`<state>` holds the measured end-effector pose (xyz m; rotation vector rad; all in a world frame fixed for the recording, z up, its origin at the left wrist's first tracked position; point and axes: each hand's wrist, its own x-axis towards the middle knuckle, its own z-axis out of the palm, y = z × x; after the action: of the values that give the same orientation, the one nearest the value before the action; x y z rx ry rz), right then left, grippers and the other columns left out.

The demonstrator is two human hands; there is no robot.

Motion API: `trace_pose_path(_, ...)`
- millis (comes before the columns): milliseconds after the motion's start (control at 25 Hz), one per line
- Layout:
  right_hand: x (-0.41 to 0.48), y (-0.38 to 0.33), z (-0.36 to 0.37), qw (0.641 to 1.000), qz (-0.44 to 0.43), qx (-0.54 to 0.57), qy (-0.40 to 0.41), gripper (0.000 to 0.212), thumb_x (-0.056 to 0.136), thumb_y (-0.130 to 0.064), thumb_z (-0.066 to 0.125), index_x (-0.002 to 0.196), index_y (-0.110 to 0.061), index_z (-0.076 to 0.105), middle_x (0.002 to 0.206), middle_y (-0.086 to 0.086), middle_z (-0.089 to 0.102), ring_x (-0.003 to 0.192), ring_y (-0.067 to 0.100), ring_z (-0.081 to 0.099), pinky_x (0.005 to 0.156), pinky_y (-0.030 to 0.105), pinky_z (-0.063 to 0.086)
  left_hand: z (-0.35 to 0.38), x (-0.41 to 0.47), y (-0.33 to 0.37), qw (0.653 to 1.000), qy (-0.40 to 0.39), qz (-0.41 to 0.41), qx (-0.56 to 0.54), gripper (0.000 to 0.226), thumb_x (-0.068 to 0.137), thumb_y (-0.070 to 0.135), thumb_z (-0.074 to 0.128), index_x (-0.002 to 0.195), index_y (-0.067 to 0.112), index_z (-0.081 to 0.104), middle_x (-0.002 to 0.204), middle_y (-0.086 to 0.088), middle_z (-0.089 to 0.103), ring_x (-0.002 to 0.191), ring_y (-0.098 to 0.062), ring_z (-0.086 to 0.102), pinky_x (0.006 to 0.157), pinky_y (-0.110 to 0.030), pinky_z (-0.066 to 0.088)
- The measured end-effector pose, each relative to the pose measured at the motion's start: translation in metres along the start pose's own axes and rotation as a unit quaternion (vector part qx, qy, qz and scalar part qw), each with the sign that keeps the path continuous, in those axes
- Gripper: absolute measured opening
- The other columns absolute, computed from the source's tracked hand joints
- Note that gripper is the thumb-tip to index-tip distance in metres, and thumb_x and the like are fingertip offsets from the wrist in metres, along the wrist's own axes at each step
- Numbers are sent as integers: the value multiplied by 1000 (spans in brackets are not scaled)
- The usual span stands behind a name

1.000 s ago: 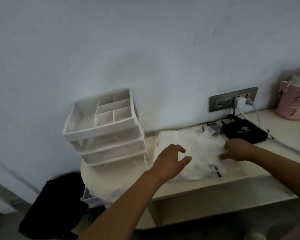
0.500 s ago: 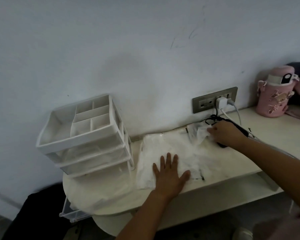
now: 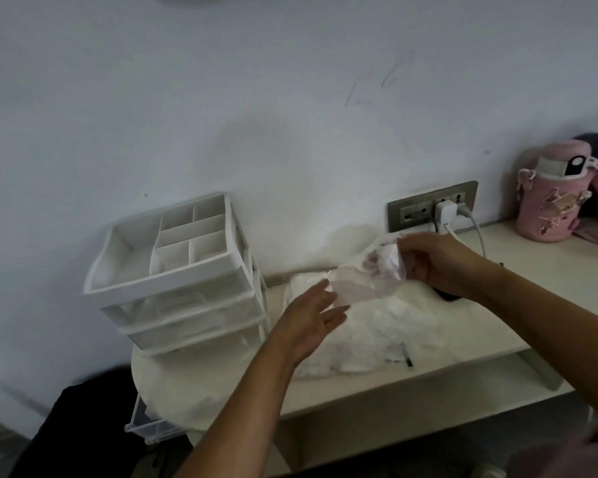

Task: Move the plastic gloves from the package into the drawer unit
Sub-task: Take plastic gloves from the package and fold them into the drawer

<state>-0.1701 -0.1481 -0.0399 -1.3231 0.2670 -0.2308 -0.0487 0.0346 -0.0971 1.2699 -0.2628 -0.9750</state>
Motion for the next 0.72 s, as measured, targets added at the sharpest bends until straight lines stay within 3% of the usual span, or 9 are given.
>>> trace_pose_path(120, -7, -5, 9, 999, -15, 14, -47, 42, 95, -7, 35, 80, -4, 74, 88, 15, 72, 82, 22, 70, 75, 26, 58, -2, -18, 10, 983, -76, -122, -117, 76, 87, 64, 43, 131, 2, 47, 128, -28, 56, 118, -43, 55, 106, -53, 38)
trace_pose_path(200, -6, -5, 14, 997, -24, -1, -79, 35, 92, -7, 37, 90, 1, 71, 103, 22, 69, 99, 32, 65, 88, 34, 53, -3, -23, 9, 976, -116, -119, -140, 92, 75, 79, 40, 131, 6, 48, 127, -26, 58, 118, -42, 56, 107, -56, 35)
trace_pose_path(280, -2, 0, 17, 995, -30, -49, -85, 32, 92, -5, 38, 103, 8, 65, 115, 25, 64, 110, 38, 57, 95, 39, 48, -2, -28, 13, 979, -102, -88, -156, 84, 76, 71, 50, 129, 6, 51, 124, -24, 61, 112, -39, 61, 103, -56, 40)
trace_pose_path(360, -2, 1, 24, 993, -49, -73, -79, 30, 89, -5, 43, 107, 7, 65, 115, 21, 66, 109, 36, 57, 92, 36, 50, -1, -30, 21, 985, -64, -61, -151, 50, 78, 41, 67, 109, 2, 63, 105, -19, 70, 92, -29, 70, 91, -49, 52)
trace_pose_path(480, -3, -5, 32, 986, -42, -140, -82, 22, 92, -4, 50, 100, -3, 71, 103, 6, 73, 100, 17, 67, 83, 20, 54, -8, -31, 30, 994, 31, -18, -99, 4, 82, 8, 67, 82, 4, 68, 68, -7, 70, 60, -13, 68, 65, -29, 58)
trace_pose_path(520, -2, -6, 32, 966, -28, -237, -97, 18, 91, -6, 55, 95, -10, 73, 95, -2, 74, 92, 9, 68, 77, 13, 52, -13, -32, 35, 996, 62, 20, -54, 7, 86, 6, 63, 80, 5, 67, 62, -4, 68, 55, -11, 65, 60, -26, 55)
trace_pose_path(600, -2, -5, 30, 865, 77, -468, -167, 12, 88, -15, 64, 95, -19, 71, 89, -14, 72, 85, -2, 64, 78, 11, 50, -29, -36, 47, 980, 111, 117, 115, 15, 92, 5, 57, 81, 7, 68, 58, -1, 66, 52, -11, 61, 55, -21, 48)
trace_pose_path(680, 1, 0, 35, 757, 174, -589, -223, 37, 83, -28, 70, 118, -21, 61, 113, -15, 64, 103, 2, 60, 97, 24, 47, -43, -50, 61, 941, 94, 178, 272, 18, 93, 4, 56, 83, 9, 69, 61, 2, 67, 57, -9, 63, 57, -19, 48)
trace_pose_path(720, 4, 3, 38, 761, 181, -586, -210, 55, 78, -36, 73, 127, -23, 53, 124, -12, 58, 113, 7, 56, 103, 29, 43, -46, -58, 68, 928, 59, 184, 318, 17, 94, 3, 55, 86, 8, 69, 65, 2, 68, 60, -6, 64, 60, -18, 50)
